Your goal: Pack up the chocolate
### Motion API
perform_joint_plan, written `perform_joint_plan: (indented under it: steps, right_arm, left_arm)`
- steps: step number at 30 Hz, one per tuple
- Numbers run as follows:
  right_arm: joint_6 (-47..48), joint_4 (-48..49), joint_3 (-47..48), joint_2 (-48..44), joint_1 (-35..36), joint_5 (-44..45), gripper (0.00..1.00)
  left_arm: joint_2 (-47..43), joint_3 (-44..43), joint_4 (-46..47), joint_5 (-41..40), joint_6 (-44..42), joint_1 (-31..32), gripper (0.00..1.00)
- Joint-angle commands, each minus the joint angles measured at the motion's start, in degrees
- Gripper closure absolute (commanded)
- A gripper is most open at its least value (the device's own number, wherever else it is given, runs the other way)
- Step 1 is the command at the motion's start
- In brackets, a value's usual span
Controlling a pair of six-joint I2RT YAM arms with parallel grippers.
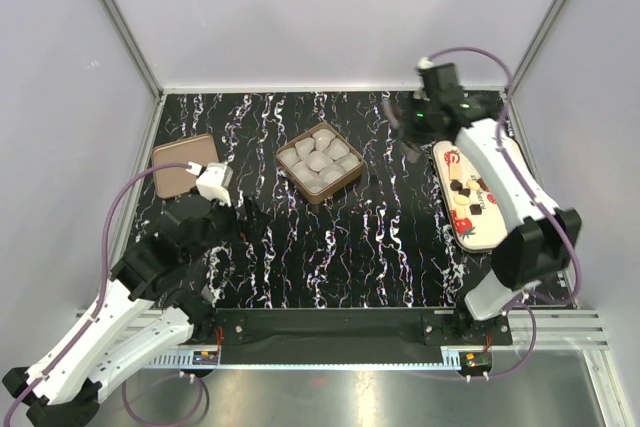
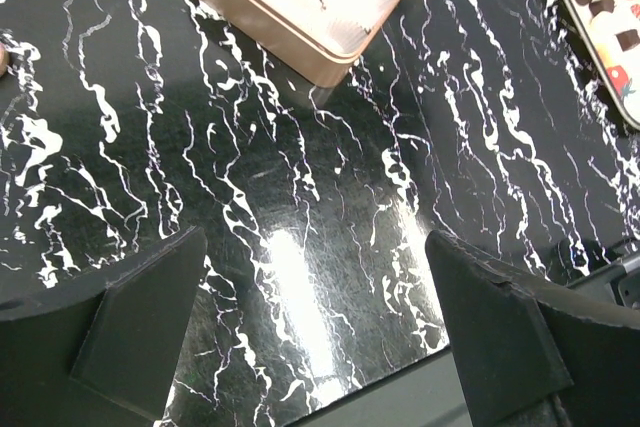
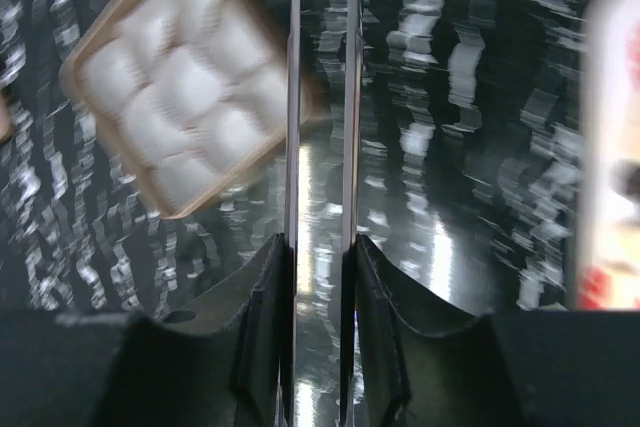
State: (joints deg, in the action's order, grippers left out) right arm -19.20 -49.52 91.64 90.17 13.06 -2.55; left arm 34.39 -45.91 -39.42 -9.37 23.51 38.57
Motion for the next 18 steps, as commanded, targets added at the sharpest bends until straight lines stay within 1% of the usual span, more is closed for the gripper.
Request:
perform_joint_plan:
  steps: [1,2,3,8,11,18]
  right_arm:
    - [-1.89,4.07,6.26,6.40,9.51,2.01,0.80]
    - [-1.89,4.34,9.15,7.99,11.27,2.28,0.80]
    - [-1.63,4.34,10.74,11.31,14.51,4.54,0.80]
    - [-2.42,4.25,19.18,20.56,19.72,8.17,0.79]
    - [-3.38,4.25,21.21,24.78,21.39,10.62,0.80]
    - [-4.97,6.18,19.72,26.72,22.71,11.25,0.78]
  left_arm:
    - [-1.69,-0.67,1.98,-2.50,-1.10,-0.07,0.01]
    - [-2.22,-0.58,1.89,-2.67,-1.10,-0.07,0.01]
    - [-2.40,-0.41,1.72,-3.11,-1.10,-0.07,0.01]
    - [-3.28,-0.06,1.71,-4.08,-1.10,-0.07,0.01]
    - [-3.19,0.03,1.54,-4.35,-1.01,-0.07,0.01]
    - [-3.28,0.03,1.54,-4.17,-1.10,-0.07,0.01]
